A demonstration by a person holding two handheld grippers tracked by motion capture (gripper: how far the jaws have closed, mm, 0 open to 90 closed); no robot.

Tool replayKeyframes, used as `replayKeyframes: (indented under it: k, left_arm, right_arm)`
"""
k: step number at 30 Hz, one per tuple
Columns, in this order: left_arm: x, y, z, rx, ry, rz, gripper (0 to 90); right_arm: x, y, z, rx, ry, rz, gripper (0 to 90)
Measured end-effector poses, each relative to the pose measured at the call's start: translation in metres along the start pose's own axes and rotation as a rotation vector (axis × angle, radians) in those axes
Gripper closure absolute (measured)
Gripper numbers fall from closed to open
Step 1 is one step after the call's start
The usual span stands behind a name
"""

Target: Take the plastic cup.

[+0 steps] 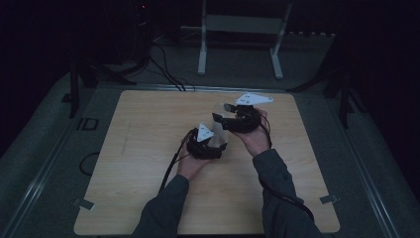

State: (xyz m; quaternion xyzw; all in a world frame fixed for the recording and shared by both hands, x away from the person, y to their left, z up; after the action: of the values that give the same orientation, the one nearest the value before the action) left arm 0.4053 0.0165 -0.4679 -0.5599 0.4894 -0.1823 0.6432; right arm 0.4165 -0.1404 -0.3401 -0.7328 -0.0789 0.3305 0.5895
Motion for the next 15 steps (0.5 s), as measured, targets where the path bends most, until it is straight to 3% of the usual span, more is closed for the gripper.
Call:
replayKeyframes:
  k: [5,8,15]
  left_arm:
    - [-0.001,0.001,0.0,-0.001,0.001,-0.005,20.7]
    - [-0.002,0.0,-0.001,0.003,-0.022,-0.006,18.1]
    - [-0.006,-0.001,-0.004,0.006,-0.007,-0.02,16.0]
  right_arm:
    - [-0.005,-0.007,-0.001,0.018,-0.005,-0.015,40.9]
    - [-0.008,-0.01,-0.003,0.025,-0.006,-0.026,40.9]
    - [-0.015,-0.014,-0.005,0.029,-0.001,-0.042,40.8]
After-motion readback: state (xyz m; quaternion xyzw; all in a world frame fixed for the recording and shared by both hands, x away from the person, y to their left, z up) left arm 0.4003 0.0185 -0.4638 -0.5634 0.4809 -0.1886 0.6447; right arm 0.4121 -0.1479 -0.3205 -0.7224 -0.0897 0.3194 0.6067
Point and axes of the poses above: each handheld gripper's, and its own axes: x roughly forward along the jaws, y roughly out of its underside, z roughly to its left, the point moved 1 cm from there along x, roughly forward along the jaws, and after that the axes turned 14 degrees about y, right-handed, at the moved point
